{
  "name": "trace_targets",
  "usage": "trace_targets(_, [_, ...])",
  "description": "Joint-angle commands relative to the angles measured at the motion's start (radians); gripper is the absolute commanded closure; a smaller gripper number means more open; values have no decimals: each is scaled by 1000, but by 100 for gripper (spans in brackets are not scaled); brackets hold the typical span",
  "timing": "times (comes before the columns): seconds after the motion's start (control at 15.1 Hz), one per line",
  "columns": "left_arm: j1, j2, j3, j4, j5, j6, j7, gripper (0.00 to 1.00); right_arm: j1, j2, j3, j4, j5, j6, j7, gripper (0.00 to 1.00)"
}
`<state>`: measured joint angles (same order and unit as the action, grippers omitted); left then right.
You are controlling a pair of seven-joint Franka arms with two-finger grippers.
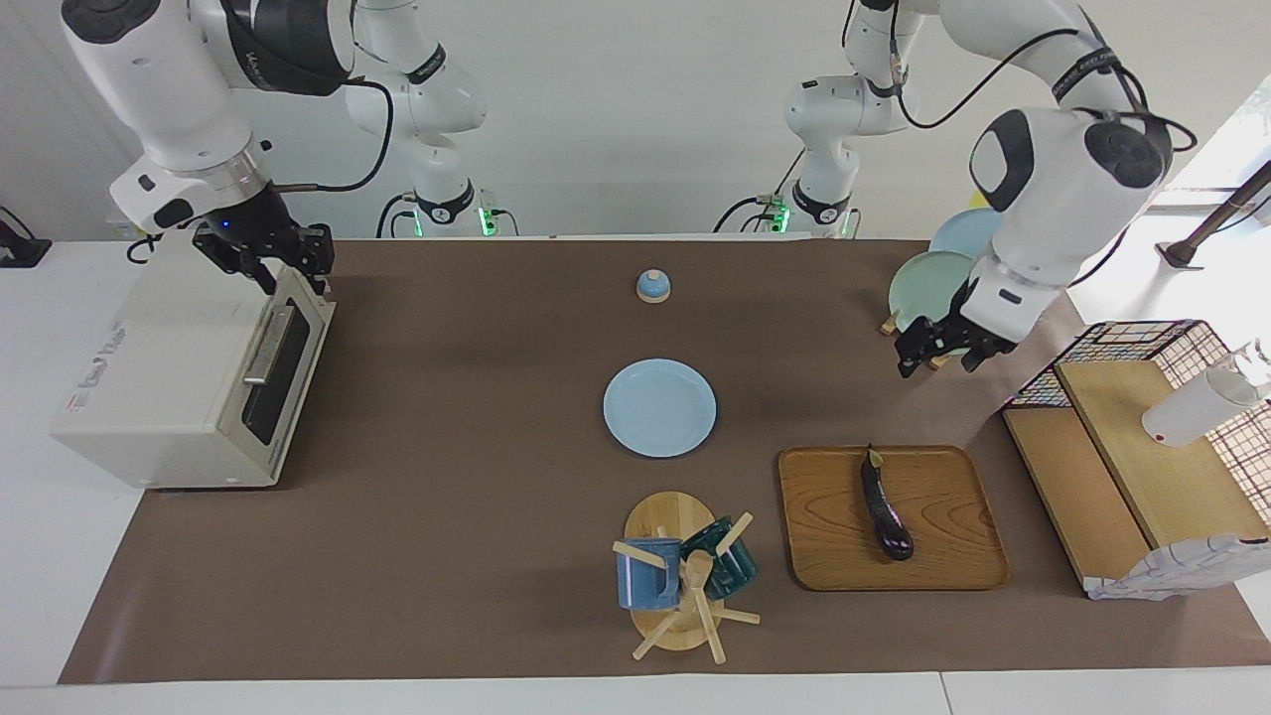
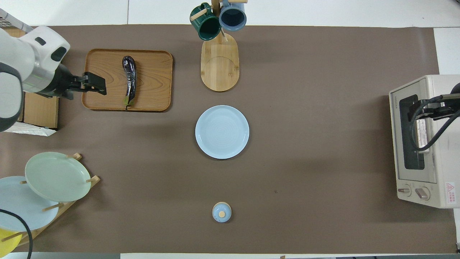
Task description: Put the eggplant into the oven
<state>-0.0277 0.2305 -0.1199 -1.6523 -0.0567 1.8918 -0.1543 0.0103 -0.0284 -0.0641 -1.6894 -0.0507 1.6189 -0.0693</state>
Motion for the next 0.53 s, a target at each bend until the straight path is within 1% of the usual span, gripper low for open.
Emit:
trace_targets(0.0, [-23,105,3,22,0,91,12,0,-44,-76,-3,-162,9,140,-52,100])
trace_targets(0.13, [-28,167,3,29,4,156,36,0,-61,-81,-3,-202,-32,173,-41,100])
trace_targets(0.27, [-46,228,5,57,11,184,58,0,-59,-58,-2,-210,-111,183,2,100])
trace_targets(0.4, [-49,256,5,65,30,222,67,0,-62,-38,-2,-231,-167,213,11,100])
trace_targets(0.46, [-52,265,5,57,41,248,67,0,-65,-28,-2,-246,-172,235,13,100])
